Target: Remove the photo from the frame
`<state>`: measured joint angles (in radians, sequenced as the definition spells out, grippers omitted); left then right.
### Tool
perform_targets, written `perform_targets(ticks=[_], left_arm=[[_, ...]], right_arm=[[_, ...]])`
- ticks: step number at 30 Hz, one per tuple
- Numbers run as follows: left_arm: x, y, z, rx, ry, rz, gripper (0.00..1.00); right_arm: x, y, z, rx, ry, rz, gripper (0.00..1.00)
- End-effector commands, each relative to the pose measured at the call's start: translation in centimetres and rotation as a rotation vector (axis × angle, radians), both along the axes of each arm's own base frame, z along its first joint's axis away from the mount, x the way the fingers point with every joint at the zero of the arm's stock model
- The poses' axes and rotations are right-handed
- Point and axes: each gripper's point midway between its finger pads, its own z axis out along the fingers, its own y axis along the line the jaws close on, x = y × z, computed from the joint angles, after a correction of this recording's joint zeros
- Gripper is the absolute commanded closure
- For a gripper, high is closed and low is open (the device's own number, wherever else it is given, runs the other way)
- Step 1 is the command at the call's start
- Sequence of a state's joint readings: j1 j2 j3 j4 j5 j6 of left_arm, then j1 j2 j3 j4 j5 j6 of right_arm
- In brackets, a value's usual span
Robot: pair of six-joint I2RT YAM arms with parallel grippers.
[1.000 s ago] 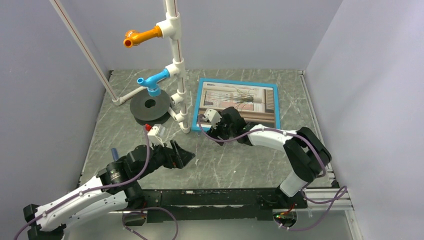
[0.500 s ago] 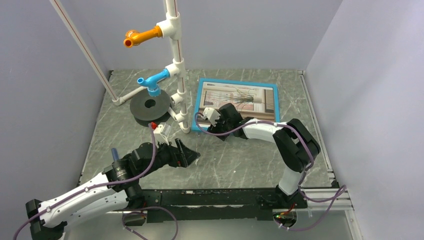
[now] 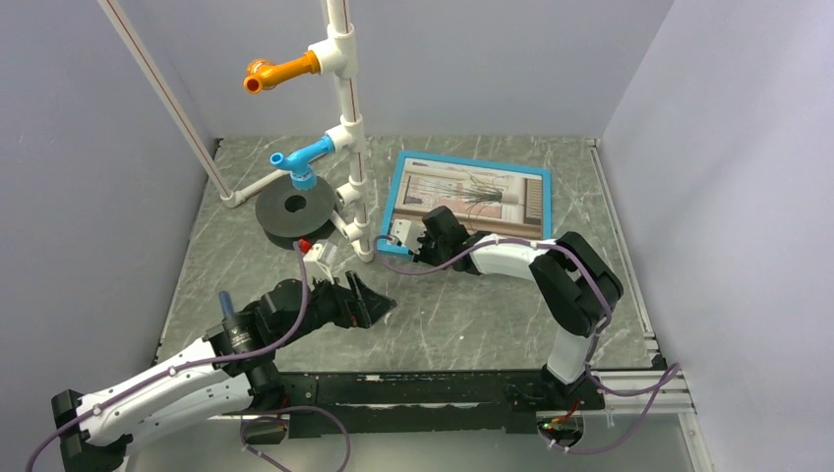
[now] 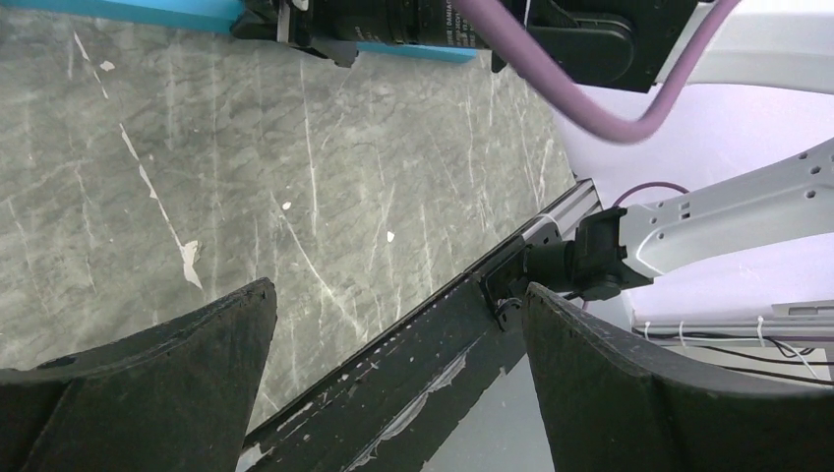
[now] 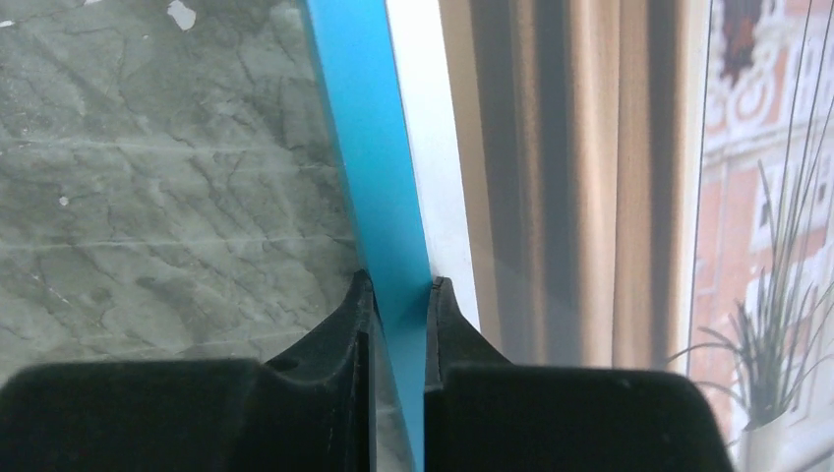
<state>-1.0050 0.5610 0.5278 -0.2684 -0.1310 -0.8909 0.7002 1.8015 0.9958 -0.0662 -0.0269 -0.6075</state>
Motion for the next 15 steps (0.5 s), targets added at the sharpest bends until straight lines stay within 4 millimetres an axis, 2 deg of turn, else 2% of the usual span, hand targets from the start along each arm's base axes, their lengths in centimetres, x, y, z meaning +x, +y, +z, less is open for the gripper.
perform_targets(ticks=[1, 7, 11, 15], left_arm=[[0.2, -1.3, 2.9, -0.080, -0.012, -0.016, 0.03], [1.4, -1.9, 1.9, -0.099, 0.094, 0.061, 0.04], [2.4, -2.3, 3.4, -0.262, 0.093, 0.095, 0.04], [3.5, -3.3, 3.6, -0.354, 0.154, 0.090, 0.04]], right_arm=[[-1.2, -2.1, 0.1, -0.033, -0.020, -0.049, 1.00], [-2.2, -2.6, 4.9, 0.133, -0.113, -0.116, 1.00], [-3.5, -3.2, 8.2, 0.256, -0.182, -0.128, 1.00], [-4.5, -3.6, 9.8, 0.326, -0.236, -0.115, 1.00]])
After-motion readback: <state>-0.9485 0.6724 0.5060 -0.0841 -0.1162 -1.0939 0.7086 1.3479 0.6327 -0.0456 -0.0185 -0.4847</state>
